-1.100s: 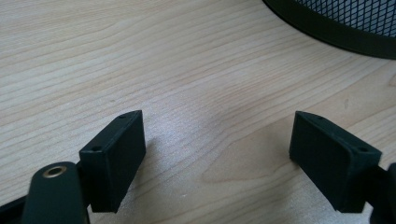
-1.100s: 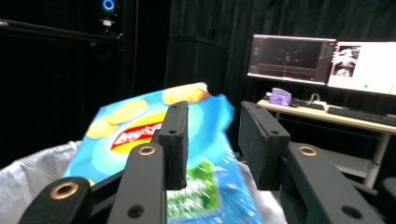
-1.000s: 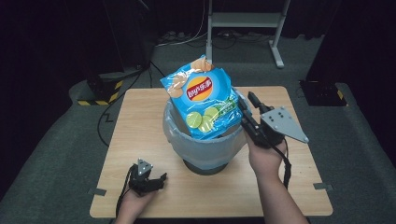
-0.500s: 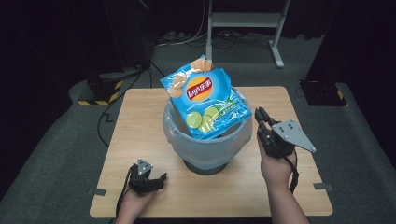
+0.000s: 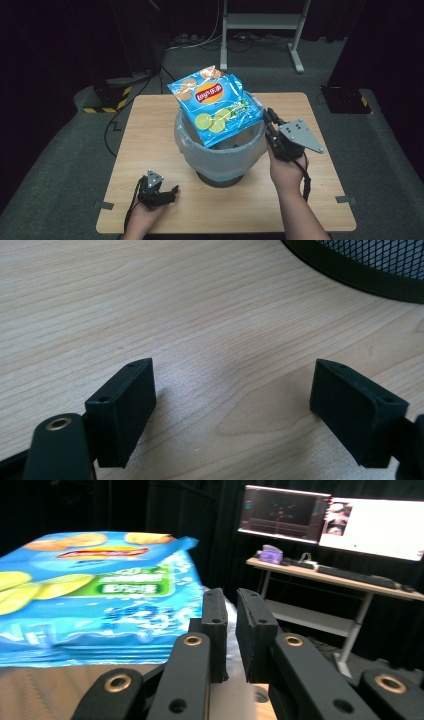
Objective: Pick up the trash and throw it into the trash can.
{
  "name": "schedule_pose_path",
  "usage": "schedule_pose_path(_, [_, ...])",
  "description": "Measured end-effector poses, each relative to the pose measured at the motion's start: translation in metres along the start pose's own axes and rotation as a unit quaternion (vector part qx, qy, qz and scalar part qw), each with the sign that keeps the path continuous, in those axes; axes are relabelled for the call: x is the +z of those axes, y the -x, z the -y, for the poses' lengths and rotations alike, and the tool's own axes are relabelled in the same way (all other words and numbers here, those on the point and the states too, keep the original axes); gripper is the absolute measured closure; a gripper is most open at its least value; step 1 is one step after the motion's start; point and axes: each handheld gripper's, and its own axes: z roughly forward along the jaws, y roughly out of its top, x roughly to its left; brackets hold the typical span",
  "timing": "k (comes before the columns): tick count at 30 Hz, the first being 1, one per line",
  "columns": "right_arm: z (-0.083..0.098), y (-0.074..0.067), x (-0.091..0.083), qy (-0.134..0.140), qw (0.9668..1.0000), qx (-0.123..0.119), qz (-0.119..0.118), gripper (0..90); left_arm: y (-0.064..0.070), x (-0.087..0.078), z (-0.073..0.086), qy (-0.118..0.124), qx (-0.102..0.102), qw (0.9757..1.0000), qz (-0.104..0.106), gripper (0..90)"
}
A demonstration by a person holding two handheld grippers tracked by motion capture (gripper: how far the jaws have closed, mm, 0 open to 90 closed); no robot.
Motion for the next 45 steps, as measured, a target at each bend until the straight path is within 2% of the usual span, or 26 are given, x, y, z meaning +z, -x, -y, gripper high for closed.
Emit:
schedule_pose_path(4, [0.005,0.010,0.000,-0.011,0.9999,0.007,0.011,82.7,0.000,0.000,0.000,0.000,0.000,1.0000,0.000,18.5])
schedule_pose_path(6, [0.008,0.011,0.003,-0.021,0.9997,0.007,0.008,82.9,0.000,0.000,0.000,0.000,0.000,1.0000,0.000,18.5])
schedule_pose_path(12, [0.008,0.004,0.015,-0.029,0.9996,-0.006,-0.005,83.1,0.000,0.000,0.000,0.000,0.000,1.0000,0.000,18.7])
schedule_pose_path(18, [0.006,0.002,0.022,-0.029,0.9994,-0.005,-0.016,83.3,0.000,0.000,0.000,0.001,0.000,1.0000,0.000,19.3])
schedule_pose_path(24, [0.004,-0.005,0.019,-0.024,0.9992,-0.021,-0.025,82.4,0.000,-0.001,0.000,0.001,0.000,1.0000,-0.001,19.6])
schedule_pose_path(31, [0.000,-0.001,0.008,-0.005,0.9997,-0.014,-0.021,78.4,0.000,-0.001,0.001,0.002,0.001,1.0000,0.000,20.4])
schedule_pose_path(37, [-0.001,0.000,0.002,-0.003,0.9997,-0.011,-0.023,73.4,0.000,-0.001,0.001,0.002,0.001,1.0000,0.000,20.3])
schedule_pose_path(40, [0.001,0.004,-0.002,-0.002,0.9998,-0.008,-0.019,68.9,0.000,-0.001,0.001,0.002,0.001,1.0000,0.000,20.4])
schedule_pose_path(45, [0.008,0.019,-0.010,-0.010,0.9999,0.002,-0.005,62.1,0.000,-0.001,0.001,0.002,0.001,1.0000,0.000,20.4])
